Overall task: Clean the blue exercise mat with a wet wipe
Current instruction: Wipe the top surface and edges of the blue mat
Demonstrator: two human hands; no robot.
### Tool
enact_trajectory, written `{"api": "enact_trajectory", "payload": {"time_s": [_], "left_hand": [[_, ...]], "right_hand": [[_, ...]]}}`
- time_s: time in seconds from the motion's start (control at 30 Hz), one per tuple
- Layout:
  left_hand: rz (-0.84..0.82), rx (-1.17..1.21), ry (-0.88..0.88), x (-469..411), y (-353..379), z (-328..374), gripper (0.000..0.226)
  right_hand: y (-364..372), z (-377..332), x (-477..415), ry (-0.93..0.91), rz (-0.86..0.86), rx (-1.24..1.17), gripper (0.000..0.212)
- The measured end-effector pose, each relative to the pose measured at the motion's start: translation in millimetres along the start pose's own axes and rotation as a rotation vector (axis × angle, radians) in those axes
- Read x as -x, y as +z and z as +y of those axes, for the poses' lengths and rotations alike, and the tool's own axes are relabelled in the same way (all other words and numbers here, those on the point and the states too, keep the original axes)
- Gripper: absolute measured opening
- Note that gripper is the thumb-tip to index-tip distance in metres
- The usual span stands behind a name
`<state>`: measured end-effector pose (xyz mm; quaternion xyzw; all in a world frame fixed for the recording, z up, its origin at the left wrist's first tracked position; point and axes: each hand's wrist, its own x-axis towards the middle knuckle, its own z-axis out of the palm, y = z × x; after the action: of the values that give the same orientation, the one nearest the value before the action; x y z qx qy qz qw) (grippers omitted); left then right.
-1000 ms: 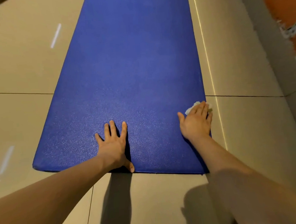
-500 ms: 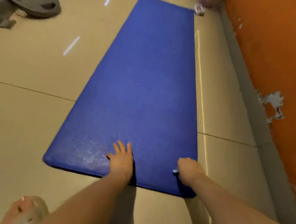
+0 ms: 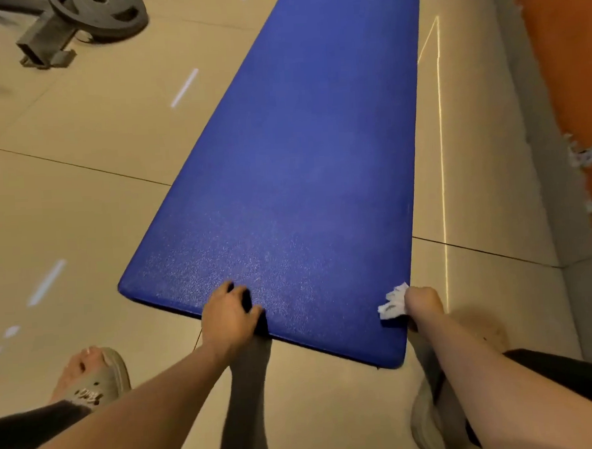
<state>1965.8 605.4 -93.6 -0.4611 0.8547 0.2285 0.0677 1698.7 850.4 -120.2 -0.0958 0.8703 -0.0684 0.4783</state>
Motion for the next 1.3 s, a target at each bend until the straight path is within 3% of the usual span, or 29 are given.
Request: {"api": "enact_trajectory", "payload": {"time_s": [0.07,0.1,0.2,0.27,0.3,0.37,0.5,0.63,0.73,0.87,0.97,1.07,1.2,1.3], "left_hand": [[0.109,0.241,-0.306,14,2,6,0.042],[0.089,0.395,-0.461,17,6,9,0.04],[0.038,0.847,-0.761,13,22,18,0.06],[0.097,1.043,-0.921,-6,40,14,0.077],[0.135,1.093,-0.967,-20,51,7,0.082],[0.054,1.224,-1.022,-21,41,12,0.086],[-0.025,1.373,-1.0,15,5,29,0.039],[0.015,1.545,-0.954,20,-4,32,0.037],[0.084,1.581,-0.91,4,-9,33,0.078],[0.265,1.49,-0.868,21,-63,66,0.049],[0.323,1.485,-0.741,26,-101,86,0.047],[0.367,1.459,-0.577,24,-150,98,0.047],[0.445,1.414,-0.359,23,-230,127,0.048],[0.458,1.367,-0.221,26,-286,147,0.038]], "right_hand": [[-5,-17,5,0.129,0.168,-0.421,0.056],[-5,-24,21,0.169,0.223,-0.508,0.057],[-1,-29,38,0.121,0.347,-0.454,0.053],[-2,-21,47,0.071,0.353,-0.394,0.047],[-6,-17,52,0.081,0.342,-0.395,0.038],[-8,-3,49,0.109,0.335,-0.344,0.027],[-15,0,45,0.116,0.276,-0.376,0.037],[-24,0,40,0.165,0.284,-0.452,0.03],[-31,-3,53,0.141,0.384,-0.396,0.022],[-40,-19,80,0.057,0.464,-0.343,0.049],[-55,-32,93,-0.004,0.407,-0.3,0.045],[-70,-54,100,0.008,0.3,-0.46,0.041],[-71,-83,131,-0.023,0.146,-0.948,0.046],[-74,-104,156,-0.13,0.121,-1.024,0.056]]}}
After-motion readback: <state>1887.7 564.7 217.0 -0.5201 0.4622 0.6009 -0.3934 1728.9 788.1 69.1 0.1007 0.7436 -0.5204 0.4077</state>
